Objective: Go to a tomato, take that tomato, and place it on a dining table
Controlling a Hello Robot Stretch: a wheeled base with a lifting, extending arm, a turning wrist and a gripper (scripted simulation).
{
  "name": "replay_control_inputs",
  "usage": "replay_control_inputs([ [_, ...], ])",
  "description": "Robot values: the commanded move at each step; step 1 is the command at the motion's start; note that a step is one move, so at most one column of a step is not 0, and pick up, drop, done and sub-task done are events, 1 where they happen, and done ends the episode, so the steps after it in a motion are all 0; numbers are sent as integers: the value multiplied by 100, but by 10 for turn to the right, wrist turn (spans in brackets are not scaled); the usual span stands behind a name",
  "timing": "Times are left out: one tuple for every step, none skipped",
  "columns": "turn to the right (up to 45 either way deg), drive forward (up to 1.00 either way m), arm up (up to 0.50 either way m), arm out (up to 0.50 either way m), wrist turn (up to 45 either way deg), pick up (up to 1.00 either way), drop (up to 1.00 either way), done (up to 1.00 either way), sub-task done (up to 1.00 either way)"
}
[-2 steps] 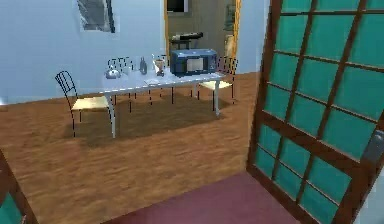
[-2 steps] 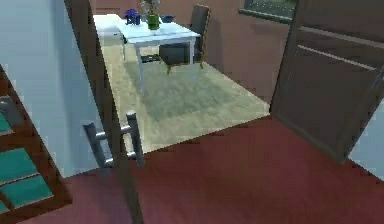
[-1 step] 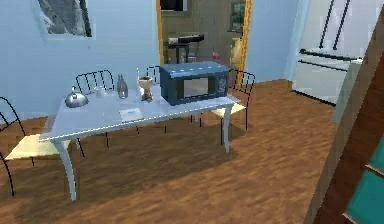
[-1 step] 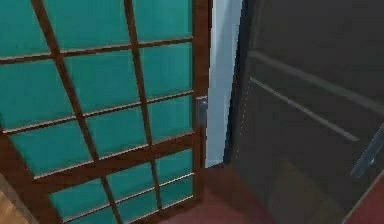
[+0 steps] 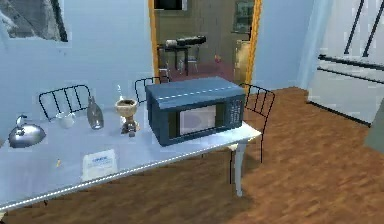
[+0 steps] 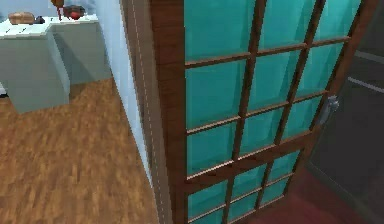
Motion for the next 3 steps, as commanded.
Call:
replay_control_inputs([
  [120, 0, 0, 0, 0, 0, 0, 0, 0],
  [0, 55, 0, 0, 0, 0, 0, 0, 0],
  [450, 0, 0, 0, 0, 0, 0, 0, 0],
])
